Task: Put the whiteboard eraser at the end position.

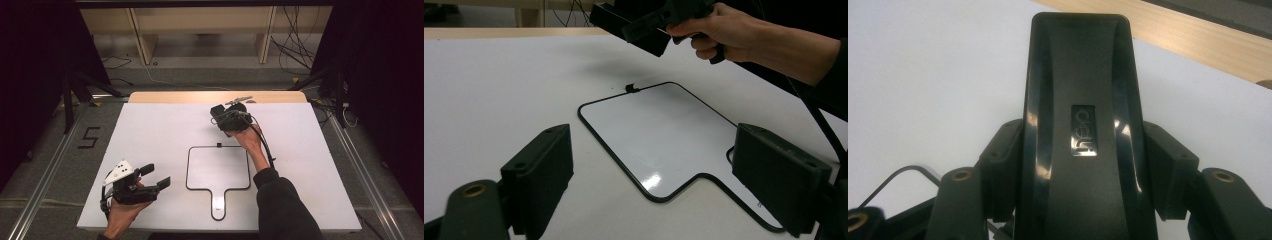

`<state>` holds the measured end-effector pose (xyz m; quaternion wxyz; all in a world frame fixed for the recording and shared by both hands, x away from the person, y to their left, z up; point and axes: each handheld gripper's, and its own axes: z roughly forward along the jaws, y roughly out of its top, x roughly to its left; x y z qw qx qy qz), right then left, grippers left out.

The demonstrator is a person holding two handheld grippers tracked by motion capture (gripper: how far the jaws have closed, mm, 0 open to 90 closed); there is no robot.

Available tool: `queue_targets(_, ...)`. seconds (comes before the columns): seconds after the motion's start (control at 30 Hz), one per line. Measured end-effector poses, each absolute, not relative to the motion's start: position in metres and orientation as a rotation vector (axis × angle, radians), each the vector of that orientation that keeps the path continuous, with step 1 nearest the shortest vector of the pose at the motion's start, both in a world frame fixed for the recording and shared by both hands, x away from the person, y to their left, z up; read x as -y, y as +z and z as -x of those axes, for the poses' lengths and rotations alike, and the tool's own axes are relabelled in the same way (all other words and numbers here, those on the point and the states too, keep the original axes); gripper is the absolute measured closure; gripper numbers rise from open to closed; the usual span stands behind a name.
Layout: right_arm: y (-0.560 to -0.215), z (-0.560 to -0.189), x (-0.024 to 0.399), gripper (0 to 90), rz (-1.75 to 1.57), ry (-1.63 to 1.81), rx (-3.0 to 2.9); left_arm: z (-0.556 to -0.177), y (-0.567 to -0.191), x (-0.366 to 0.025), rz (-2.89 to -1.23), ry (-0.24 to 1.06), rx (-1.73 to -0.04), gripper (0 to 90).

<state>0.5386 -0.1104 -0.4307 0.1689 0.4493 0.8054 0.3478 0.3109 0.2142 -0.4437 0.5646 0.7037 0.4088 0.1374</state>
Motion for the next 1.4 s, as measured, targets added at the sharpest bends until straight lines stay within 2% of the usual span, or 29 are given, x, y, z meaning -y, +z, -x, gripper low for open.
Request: queue_targets(1.4,-0.46,-0.564,0.093,40.9,-1.334,0.862,-2.32,-0.309,-0.441,-0.215,-1.646,0.324,-0.944,15.9)
